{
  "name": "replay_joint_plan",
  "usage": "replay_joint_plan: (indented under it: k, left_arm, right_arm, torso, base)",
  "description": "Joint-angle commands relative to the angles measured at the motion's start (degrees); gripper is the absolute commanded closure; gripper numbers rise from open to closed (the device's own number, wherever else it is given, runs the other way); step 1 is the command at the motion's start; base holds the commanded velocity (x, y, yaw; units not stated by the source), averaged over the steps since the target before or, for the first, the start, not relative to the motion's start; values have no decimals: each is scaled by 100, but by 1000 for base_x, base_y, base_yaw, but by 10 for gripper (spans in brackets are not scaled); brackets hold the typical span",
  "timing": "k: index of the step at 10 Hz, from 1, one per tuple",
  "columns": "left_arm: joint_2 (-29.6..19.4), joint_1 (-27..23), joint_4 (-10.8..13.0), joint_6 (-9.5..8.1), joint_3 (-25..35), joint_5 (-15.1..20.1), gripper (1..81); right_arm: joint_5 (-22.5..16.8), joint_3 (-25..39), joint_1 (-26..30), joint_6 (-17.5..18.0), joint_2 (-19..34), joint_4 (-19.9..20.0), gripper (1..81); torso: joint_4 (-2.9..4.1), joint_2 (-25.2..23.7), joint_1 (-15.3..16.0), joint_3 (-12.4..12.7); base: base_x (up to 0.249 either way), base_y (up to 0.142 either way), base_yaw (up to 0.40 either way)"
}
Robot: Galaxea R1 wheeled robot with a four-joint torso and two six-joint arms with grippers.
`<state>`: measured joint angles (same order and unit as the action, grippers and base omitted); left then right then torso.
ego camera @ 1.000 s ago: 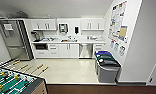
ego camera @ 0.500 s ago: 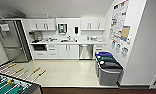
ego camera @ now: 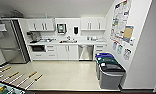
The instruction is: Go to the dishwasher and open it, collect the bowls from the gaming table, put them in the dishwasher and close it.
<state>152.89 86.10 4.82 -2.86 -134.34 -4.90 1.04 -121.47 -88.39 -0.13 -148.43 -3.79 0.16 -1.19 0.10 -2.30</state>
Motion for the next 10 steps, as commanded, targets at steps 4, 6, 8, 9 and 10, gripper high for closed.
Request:
replay_joint_plan:
  k: [4,6,8,9,10]
  left_arm:
    - [488,-247,19,5,-1121,262,10]
    - [541,-229,19,5,-1183,253,10]
    - [550,-221,19,5,-1182,253,10]
    - [550,-229,28,5,-1182,253,10]
    - [550,-229,19,5,-1182,253,10]
  right_arm:
    - [-297,-1291,282,31,-602,80,10]
    - [-306,-1519,256,22,-734,80,10]
    - [-306,-1299,248,22,-646,72,10]
    - [-306,-1238,256,22,-620,63,10]
    - [-306,-1238,256,22,-620,63,10]
  torso:
    - [0,2,2,0]
    - [0,2,2,0]
    - [0,2,0,0]
    - [0,2,0,0]
    - [0,2,2,0]
  base:
    - [193,0,0]
    - [173,0,0]
    - [173,0,0]
    - [174,0,0]
    - [175,0,0]
